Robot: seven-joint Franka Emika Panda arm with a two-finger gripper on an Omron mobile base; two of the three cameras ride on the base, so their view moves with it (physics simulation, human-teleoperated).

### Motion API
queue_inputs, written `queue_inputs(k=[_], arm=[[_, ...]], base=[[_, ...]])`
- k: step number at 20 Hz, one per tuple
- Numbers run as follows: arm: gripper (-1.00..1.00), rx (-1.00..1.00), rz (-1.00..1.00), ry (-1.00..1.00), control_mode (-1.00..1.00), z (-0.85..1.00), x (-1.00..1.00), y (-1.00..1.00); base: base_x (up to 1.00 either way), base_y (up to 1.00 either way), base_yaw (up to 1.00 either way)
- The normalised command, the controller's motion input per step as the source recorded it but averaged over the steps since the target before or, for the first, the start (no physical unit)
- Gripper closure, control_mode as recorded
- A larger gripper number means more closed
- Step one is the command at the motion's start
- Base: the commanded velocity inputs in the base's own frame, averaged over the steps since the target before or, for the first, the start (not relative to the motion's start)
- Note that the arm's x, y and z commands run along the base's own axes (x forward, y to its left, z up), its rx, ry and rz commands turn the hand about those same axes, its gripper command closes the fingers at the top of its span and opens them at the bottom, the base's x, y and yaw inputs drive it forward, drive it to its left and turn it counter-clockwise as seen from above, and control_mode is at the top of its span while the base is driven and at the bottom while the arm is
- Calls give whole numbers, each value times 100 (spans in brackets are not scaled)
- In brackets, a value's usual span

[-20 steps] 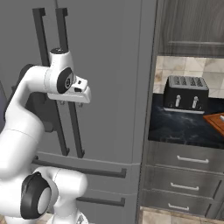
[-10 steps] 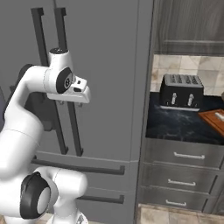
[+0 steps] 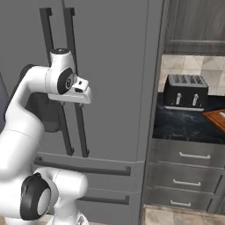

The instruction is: Retrieve a lemon from the fridge and place it on the cutting board with the fish.

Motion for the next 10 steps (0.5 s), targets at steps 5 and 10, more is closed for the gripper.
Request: queue_inputs(k=[5,10], arm=[[-100,0,0,0,100,0,0,0],[-100,0,0,0,100,0,0,0]], base=[[-4,27,0],[-20,-2,0]])
